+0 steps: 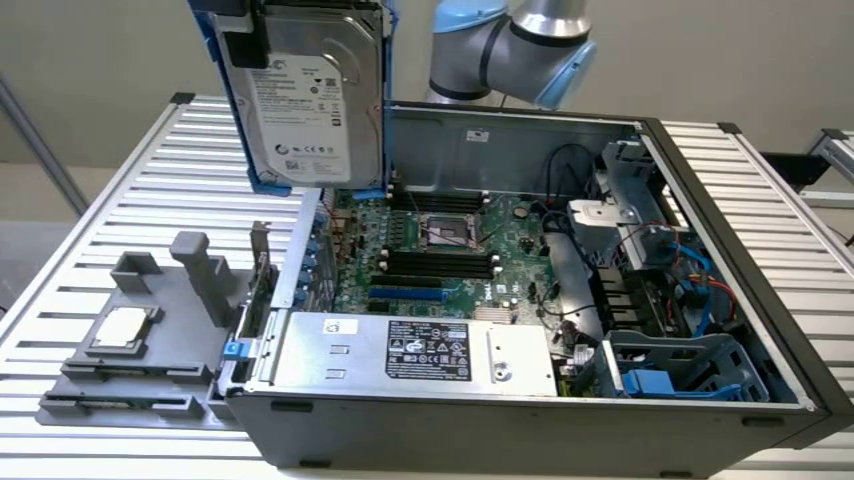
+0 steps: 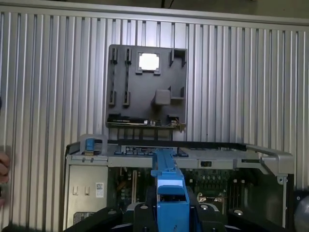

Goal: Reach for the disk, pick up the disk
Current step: 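Pick up the disk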

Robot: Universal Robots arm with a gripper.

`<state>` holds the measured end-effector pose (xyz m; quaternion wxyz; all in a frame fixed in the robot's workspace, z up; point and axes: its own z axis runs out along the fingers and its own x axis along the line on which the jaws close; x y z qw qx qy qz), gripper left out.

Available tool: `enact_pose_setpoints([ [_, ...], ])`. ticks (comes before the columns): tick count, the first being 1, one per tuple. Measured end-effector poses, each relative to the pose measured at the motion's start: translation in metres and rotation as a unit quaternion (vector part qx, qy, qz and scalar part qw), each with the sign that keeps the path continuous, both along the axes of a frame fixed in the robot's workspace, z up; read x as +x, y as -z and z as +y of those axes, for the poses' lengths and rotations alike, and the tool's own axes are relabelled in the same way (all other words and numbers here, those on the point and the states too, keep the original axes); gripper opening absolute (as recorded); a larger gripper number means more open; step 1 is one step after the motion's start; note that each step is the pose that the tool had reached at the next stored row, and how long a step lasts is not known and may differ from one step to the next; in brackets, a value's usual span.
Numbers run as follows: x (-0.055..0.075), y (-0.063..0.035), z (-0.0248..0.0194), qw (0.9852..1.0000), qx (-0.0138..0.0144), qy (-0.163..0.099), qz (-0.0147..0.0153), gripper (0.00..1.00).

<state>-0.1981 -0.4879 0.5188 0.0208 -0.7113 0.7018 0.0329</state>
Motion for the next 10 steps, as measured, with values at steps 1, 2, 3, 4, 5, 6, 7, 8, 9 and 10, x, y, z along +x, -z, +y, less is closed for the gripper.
enact_pose_setpoints([
  [1,0.004,0.0003,-0.0008,1.0000,0.0000,0.000,-0.0001,0.33],
  [2,0.009,0.0006,-0.0015,1.0000,0.0000,0.000,-0.0001,0.33],
  [3,0.013,0.0007,-0.0020,1.0000,0.0000,0.000,0.0000,0.33],
  [4,0.018,0.0010,-0.0026,1.0000,0.0000,0.000,0.0000,0.33],
  [5,0.023,0.0012,-0.0033,1.0000,0.0000,0.000,-0.0001,0.33],
  [6,0.027,0.0014,-0.0038,1.0000,0.0000,0.000,0.0000,0.33],
  [7,0.032,0.0015,-0.0042,1.0000,0.0000,0.000,0.0000,0.33],
  [8,0.036,0.0017,-0.0046,1.0000,0.0000,0.000,0.0000,0.33],
  [9,0.041,0.0017,-0.0050,1.0000,0.0000,0.000,0.0000,0.33],
  [10,0.045,0.0018,-0.0054,1.0000,0.0000,0.000,0.0000,0.33],
])
